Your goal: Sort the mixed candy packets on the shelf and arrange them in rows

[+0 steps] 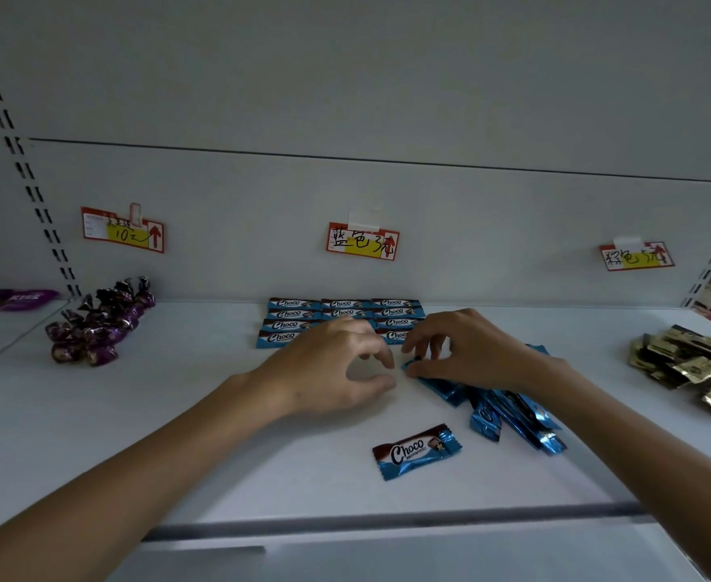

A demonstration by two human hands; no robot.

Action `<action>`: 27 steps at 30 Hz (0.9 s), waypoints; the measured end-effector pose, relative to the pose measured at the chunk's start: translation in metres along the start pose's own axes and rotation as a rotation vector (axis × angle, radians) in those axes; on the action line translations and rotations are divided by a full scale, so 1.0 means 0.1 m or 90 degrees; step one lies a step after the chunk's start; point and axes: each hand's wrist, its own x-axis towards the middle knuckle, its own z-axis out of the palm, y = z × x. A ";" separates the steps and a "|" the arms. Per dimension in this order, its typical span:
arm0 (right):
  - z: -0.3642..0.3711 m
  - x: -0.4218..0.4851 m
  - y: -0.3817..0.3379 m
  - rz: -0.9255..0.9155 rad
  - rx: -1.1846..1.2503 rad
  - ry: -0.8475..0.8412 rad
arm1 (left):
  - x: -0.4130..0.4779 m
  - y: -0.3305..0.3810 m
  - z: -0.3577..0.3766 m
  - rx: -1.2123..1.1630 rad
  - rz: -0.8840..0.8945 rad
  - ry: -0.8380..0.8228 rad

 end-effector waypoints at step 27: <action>-0.04 0.01 -0.09 -0.021 0.074 0.053 | -0.11 -0.16 -0.09 -0.027 -0.045 0.002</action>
